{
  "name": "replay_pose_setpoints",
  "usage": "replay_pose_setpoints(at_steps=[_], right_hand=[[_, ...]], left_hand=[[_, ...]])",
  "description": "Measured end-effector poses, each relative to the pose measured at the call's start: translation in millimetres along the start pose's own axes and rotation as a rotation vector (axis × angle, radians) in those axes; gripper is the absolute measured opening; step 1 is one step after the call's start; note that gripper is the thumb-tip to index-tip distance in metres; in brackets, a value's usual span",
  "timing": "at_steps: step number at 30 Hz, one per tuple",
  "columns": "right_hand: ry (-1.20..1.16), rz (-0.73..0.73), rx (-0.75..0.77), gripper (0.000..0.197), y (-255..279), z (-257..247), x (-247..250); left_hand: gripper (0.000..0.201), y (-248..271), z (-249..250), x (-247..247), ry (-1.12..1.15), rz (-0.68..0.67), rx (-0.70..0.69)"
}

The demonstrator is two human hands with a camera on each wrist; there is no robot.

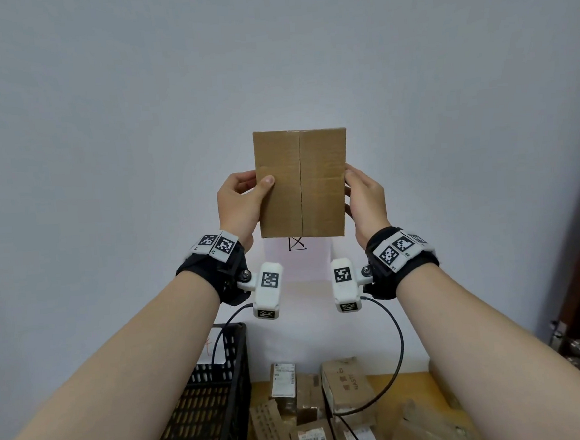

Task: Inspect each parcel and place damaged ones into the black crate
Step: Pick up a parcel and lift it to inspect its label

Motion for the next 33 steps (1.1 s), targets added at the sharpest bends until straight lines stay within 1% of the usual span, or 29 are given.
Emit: replay_pose_setpoints(at_steps=[3,7,9,12,13,15,16,18,19,20,21,22,23,25,26,27,30,33], right_hand=[[-0.028,0.0,-0.013,0.038,0.0,-1.5,1.2],[-0.03,0.079,-0.01,0.022,-0.9,-2.1,4.8],[-0.032,0.101,-0.023,0.023,-3.1,1.2,5.6],[-0.069,0.084,-0.043,0.026,-4.4,3.9,5.2],[-0.084,0.083,-0.049,0.026,-4.2,3.7,6.1],[-0.109,0.075,-0.053,0.028,-4.9,5.7,7.4],[-0.114,0.072,-0.051,0.033,-4.9,6.9,7.7],[-0.129,0.081,-0.042,0.043,-3.2,8.1,7.5],[-0.143,0.09,-0.038,0.047,-1.7,7.6,7.3],[-0.151,0.104,-0.028,0.051,-1.7,7.1,7.3],[-0.155,0.121,-0.011,0.052,-1.7,7.0,6.9],[-0.142,0.151,0.018,0.05,-2.8,6.0,7.9],[-0.13,0.192,0.062,0.043,-4.9,5.4,9.7],[-0.059,0.246,0.159,0.019,-6.4,1.1,10.7],[-0.01,0.244,0.187,0.009,-6.9,0.5,9.8],[0.019,0.226,0.205,0.006,-8.3,1.0,7.6],[-0.017,0.128,0.14,0.02,-10.5,5.3,-1.7],[-0.057,0.046,0.052,0.027,-6.3,6.2,-10.0]], left_hand=[[0.023,3.1,0.2,-2.7,0.007,-0.009,0.015],[0.022,5.1,2.8,-5.0,-0.02,-0.013,0.005],[0.011,5.9,4.8,-6.0,-0.042,-0.007,0.0],[0.023,1.7,3.6,-7.5,-0.064,-0.023,-0.011],[0.023,0.3,2.7,-8.1,-0.068,-0.03,-0.008],[0.015,0.1,1.4,-8.3,-0.06,-0.042,0.038],[0.021,0.5,0.1,-8.6,-0.067,-0.057,0.069],[0.058,0.3,-0.4,-10.6,-0.11,-0.102,0.104],[0.073,-1.0,-0.1,-11.2,-0.135,-0.121,0.105],[0.081,-0.7,1.2,-11.3,-0.154,-0.137,0.101],[0.081,-1.0,2.3,-10.1,-0.168,-0.148,0.096],[0.075,-0.9,2.9,-9.8,-0.171,-0.158,0.093],[0.064,-0.2,3.5,-9.3,-0.159,-0.164,0.089],[0.044,0.3,3.5,-6.7,-0.107,-0.156,0.067],[0.04,0.2,2.4,-5.1,-0.076,-0.148,0.062],[0.038,0.5,1.9,-3.5,-0.046,-0.139,0.059],[0.036,1.4,4.3,-1.4,-0.002,-0.11,0.027],[0.024,4.3,9.0,-3.2,0.039,-0.091,0.038]])
Point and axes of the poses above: each hand's wrist, its own y-axis away from the middle knuckle, its own x-axis out of the back of the hand, z = x × y, the point moved 6 cm from there along -y, towards the middle knuckle, and after that the axes turned 15 degrees about z, right-handed, at the moved point
